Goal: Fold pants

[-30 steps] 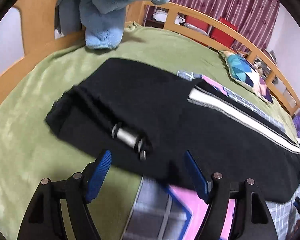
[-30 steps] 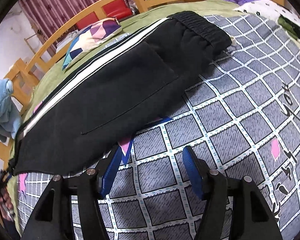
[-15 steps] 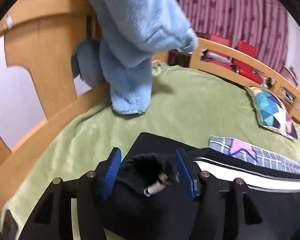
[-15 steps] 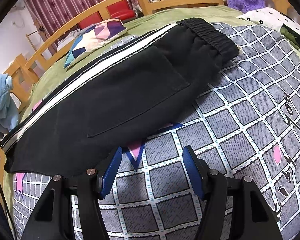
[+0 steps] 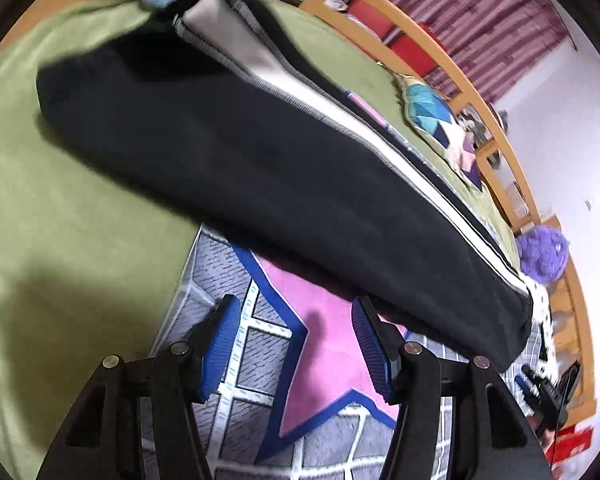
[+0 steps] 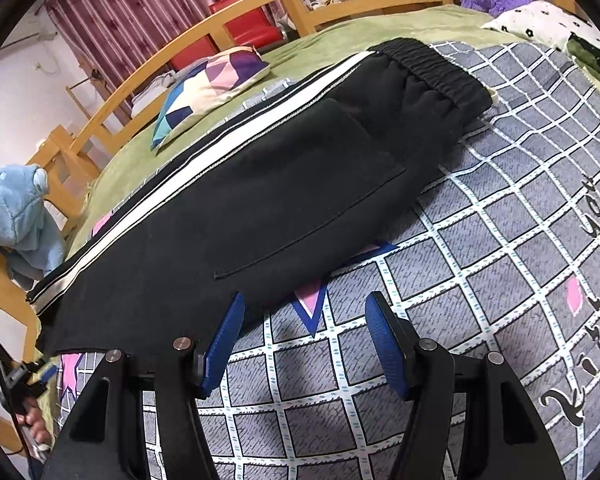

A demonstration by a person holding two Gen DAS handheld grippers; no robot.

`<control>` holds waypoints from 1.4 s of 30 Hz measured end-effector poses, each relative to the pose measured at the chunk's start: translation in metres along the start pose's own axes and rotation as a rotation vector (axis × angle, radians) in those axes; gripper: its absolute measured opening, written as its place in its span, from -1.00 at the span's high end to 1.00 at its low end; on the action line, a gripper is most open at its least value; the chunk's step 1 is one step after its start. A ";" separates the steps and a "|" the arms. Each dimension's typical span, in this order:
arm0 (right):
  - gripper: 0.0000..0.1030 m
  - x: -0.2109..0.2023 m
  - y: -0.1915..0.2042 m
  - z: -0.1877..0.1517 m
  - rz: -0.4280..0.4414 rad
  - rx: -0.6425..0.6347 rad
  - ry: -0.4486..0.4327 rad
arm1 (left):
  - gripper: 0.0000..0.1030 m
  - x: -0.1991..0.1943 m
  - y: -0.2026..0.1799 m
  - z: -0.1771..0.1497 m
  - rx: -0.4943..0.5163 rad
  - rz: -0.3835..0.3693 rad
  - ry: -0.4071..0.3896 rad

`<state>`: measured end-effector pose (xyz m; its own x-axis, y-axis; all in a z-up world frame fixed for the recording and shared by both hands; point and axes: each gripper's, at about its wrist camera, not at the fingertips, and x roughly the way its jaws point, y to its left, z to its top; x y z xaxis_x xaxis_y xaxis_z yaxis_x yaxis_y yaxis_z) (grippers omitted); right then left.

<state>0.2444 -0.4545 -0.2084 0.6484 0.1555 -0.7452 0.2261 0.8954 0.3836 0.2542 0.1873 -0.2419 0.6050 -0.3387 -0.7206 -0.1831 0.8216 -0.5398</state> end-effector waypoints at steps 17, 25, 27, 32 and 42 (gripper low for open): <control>-0.14 0.078 -0.045 0.066 0.126 0.317 -0.077 | 0.59 0.046 0.013 0.064 -0.234 -0.051 -0.094; 0.86 0.020 -0.028 0.098 0.087 0.208 -0.133 | 0.81 -0.027 -0.025 0.065 -0.064 -0.049 -0.119; 0.86 -0.015 -0.016 0.097 0.078 0.139 -0.151 | 0.81 -0.057 -0.031 0.045 -0.022 -0.045 -0.125; 0.85 -0.085 -0.030 0.049 0.058 0.080 -0.101 | 0.81 -0.103 -0.016 -0.019 0.040 -0.024 -0.071; -0.01 -0.083 -0.083 -0.048 -0.025 0.077 -0.001 | 0.00 -0.094 -0.008 -0.075 0.131 0.218 0.052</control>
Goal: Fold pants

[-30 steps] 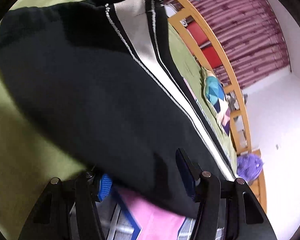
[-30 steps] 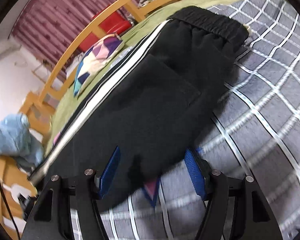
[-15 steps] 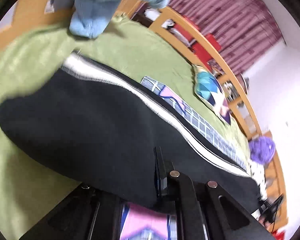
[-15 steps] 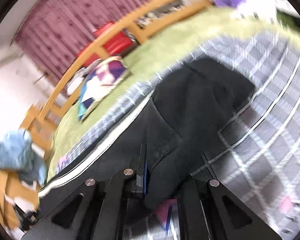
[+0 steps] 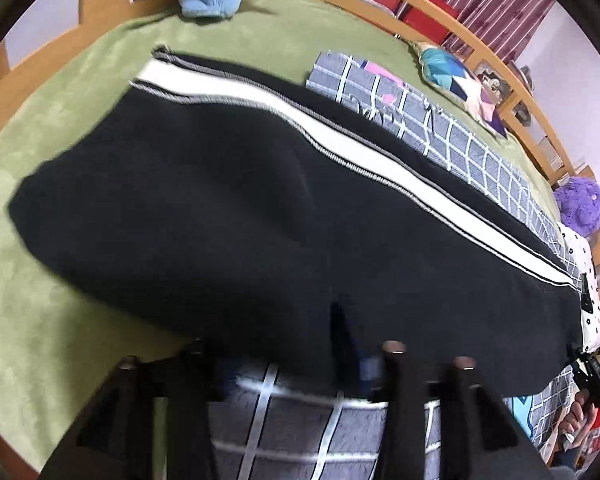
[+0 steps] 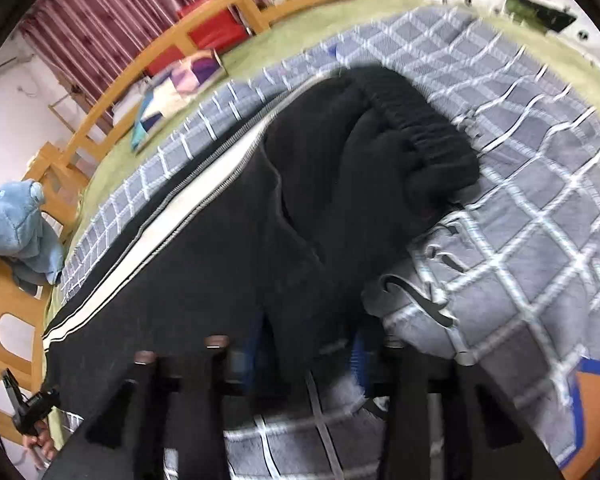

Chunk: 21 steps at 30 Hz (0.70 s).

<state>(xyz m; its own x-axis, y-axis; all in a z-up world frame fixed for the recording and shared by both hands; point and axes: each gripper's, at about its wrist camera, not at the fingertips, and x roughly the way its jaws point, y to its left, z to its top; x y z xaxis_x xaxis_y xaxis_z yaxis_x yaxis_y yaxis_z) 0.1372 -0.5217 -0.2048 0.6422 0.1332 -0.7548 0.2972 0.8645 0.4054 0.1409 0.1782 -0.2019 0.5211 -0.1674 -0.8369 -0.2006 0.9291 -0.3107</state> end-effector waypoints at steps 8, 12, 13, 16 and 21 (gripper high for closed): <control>-0.56 0.024 -0.038 0.025 0.076 0.215 -0.084 | -0.22 -0.017 0.021 -0.012 -0.083 0.025 -0.078; 0.35 0.060 -0.047 0.051 0.130 0.367 -0.107 | -0.22 -0.003 0.021 -0.007 -0.124 0.011 -0.080; 0.75 0.061 -0.043 0.059 0.112 0.354 -0.101 | -0.22 -0.001 0.018 -0.006 -0.120 0.011 -0.080; 0.81 0.014 -0.042 0.093 0.221 0.336 -0.160 | -0.22 -0.010 0.010 -0.002 -0.084 0.027 -0.101; 0.52 -0.027 -0.052 0.104 0.003 0.114 -0.180 | -0.22 -0.024 0.005 0.001 -0.052 0.025 -0.145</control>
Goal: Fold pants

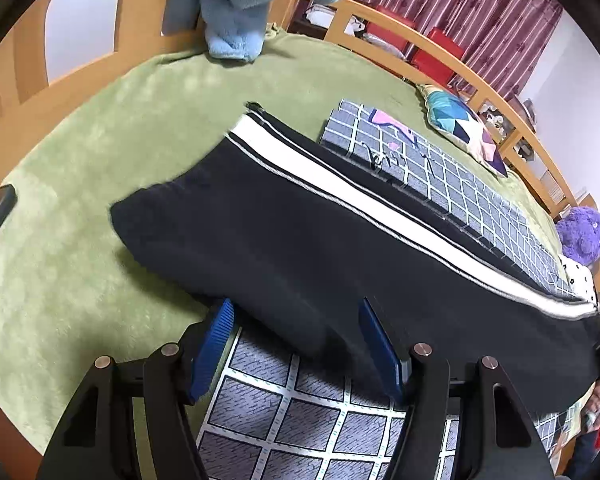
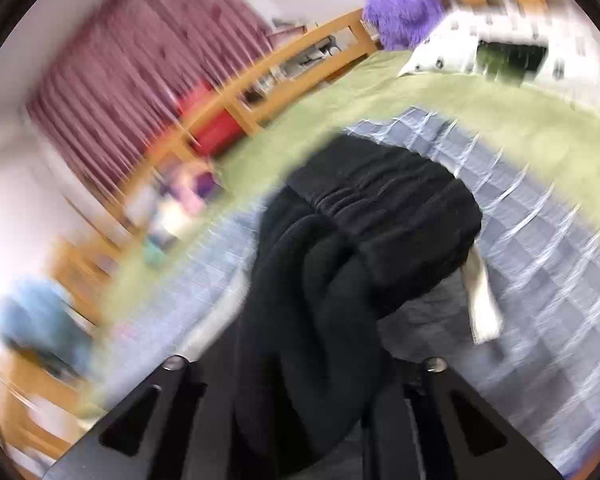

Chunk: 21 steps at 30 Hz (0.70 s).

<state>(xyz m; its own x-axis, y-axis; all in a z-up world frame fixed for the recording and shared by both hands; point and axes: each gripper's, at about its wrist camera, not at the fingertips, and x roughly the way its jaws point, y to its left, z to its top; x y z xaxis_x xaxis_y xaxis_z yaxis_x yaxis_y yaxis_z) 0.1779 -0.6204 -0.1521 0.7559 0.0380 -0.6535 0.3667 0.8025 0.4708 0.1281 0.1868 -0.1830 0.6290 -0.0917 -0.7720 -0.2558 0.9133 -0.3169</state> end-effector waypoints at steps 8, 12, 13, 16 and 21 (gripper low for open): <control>0.24 0.007 -0.034 -0.049 -0.145 -0.046 0.205 | -0.22 -0.017 0.012 0.009 -0.014 0.001 -0.013; 0.15 -0.030 -0.008 -0.053 -0.227 -0.131 0.158 | -0.22 -0.029 0.014 0.015 0.045 0.039 -0.055; 0.15 -0.040 0.001 -0.053 -0.237 -0.142 0.140 | -0.22 -0.031 0.015 0.018 0.050 0.041 -0.066; 0.08 -0.069 0.026 -0.049 -0.223 -0.191 0.078 | -0.22 -0.034 0.022 0.032 0.046 0.048 -0.099; -0.23 -0.086 0.065 -0.048 -0.225 -0.238 -0.018 | -0.22 -0.005 0.026 0.071 0.057 0.057 -0.084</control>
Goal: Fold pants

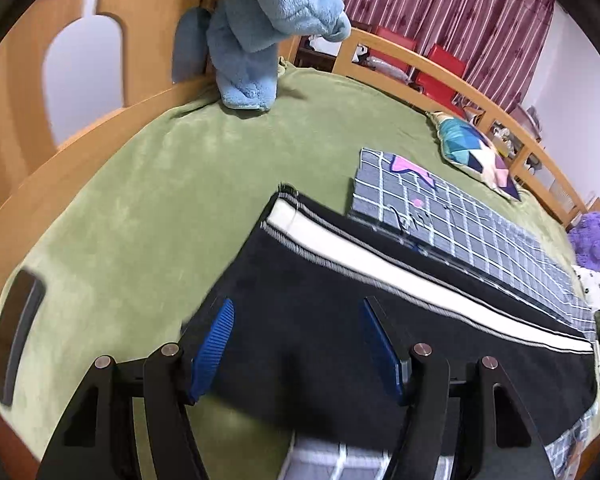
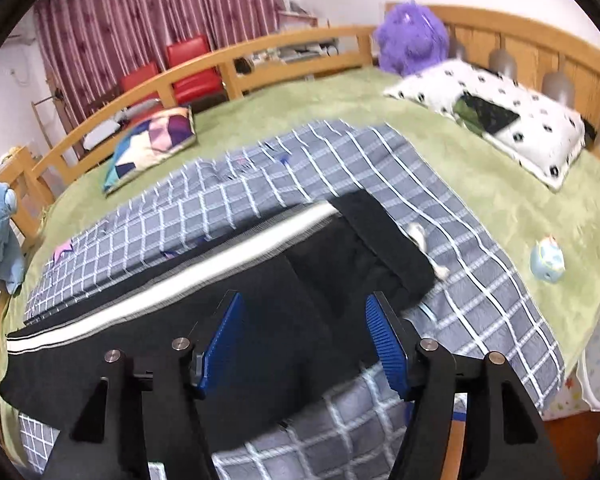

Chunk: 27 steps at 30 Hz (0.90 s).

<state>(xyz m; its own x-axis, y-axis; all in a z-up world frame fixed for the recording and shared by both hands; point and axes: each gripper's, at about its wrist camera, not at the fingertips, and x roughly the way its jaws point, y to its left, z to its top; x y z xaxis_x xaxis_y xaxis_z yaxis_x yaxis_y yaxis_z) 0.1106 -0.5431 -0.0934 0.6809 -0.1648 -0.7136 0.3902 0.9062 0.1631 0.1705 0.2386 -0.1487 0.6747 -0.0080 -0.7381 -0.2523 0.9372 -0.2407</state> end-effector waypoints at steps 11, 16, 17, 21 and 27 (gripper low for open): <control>-0.22 0.079 0.088 -0.019 0.012 -0.135 0.101 | -0.20 0.112 -0.017 0.064 0.087 0.045 0.070; -0.22 0.103 0.125 -0.015 0.058 -0.178 0.105 | 0.62 0.151 -0.009 0.063 0.079 0.105 0.128; -0.22 0.105 0.131 -0.014 0.066 -0.188 0.107 | 0.66 0.147 -0.009 0.066 0.091 0.070 0.117; -0.22 0.119 0.166 -0.008 0.095 -0.260 0.096 | 0.68 0.128 0.012 0.079 0.005 -0.023 0.046; -0.22 0.145 0.223 -0.004 0.225 -0.368 0.114 | 0.43 0.137 0.003 0.064 0.028 0.044 0.080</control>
<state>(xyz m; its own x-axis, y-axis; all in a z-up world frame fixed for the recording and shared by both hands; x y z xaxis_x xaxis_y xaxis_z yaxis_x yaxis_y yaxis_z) 0.2939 -0.3632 -0.1626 0.6428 0.0781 -0.7620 -0.0211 0.9962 0.0843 0.3067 0.2624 -0.2105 0.6058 0.0070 -0.7956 -0.2602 0.9467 -0.1898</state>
